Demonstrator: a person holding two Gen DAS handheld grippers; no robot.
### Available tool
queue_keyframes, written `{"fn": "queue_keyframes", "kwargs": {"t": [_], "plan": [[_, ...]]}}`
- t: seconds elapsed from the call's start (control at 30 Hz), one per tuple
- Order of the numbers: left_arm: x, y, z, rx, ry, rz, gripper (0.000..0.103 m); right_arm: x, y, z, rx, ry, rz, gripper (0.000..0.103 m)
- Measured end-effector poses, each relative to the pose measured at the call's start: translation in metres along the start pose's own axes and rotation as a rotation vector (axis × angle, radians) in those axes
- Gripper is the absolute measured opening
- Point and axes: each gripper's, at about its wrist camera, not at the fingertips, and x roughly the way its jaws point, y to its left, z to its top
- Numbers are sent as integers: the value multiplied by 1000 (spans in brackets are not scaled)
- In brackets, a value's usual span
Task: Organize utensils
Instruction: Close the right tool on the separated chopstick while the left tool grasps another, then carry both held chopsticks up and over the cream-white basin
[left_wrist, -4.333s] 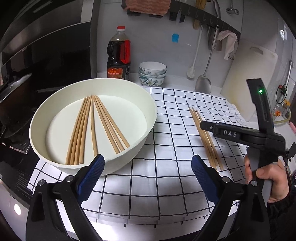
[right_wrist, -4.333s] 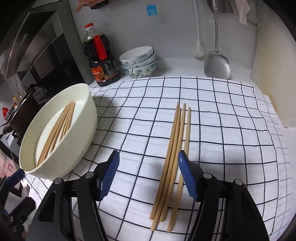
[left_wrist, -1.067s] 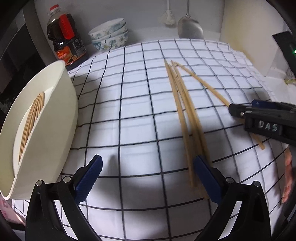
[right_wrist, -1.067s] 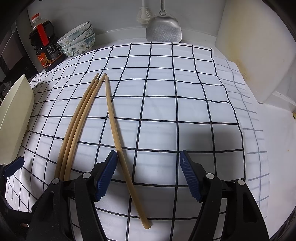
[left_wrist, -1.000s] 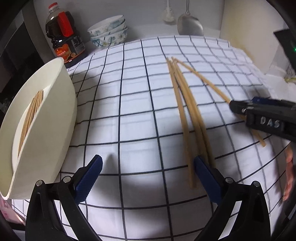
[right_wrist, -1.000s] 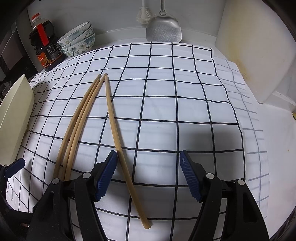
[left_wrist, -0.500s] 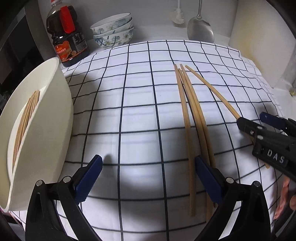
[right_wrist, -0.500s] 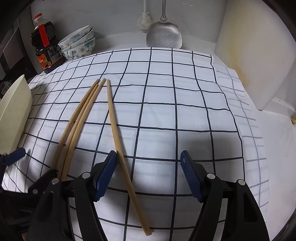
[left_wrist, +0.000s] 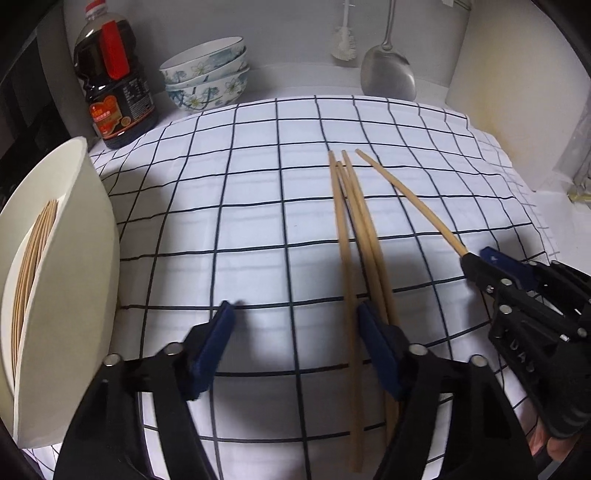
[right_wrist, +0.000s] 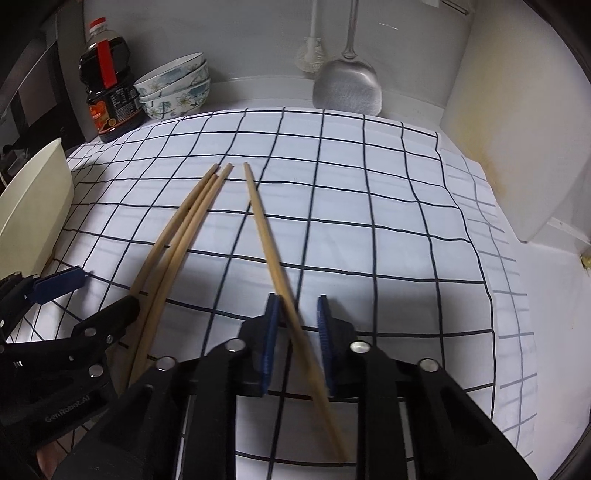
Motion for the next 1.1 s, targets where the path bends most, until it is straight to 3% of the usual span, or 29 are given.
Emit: {"fn": "queue_keyframes", "kwargs": {"t": [0.17,0.2,0.57,0.8,1.1], "plan": [[-5,-9,-2,25,-7,-15,13,0,4,0,-10,-8,-7,9],[-6,-10,-3,28,-6,-16,8,0,4,0,-6,-9,-8,8],[-22,-2,-14,6,-15,-62,7,-9,-10,3,84,-29,43,6],[-65,9,-12,4,-71,-87,7,-36,-15,9,126,-90,84,6],[-135,59,-6,-25,-185,-96,7,-74,9,18,105,-174,108,6]]}}
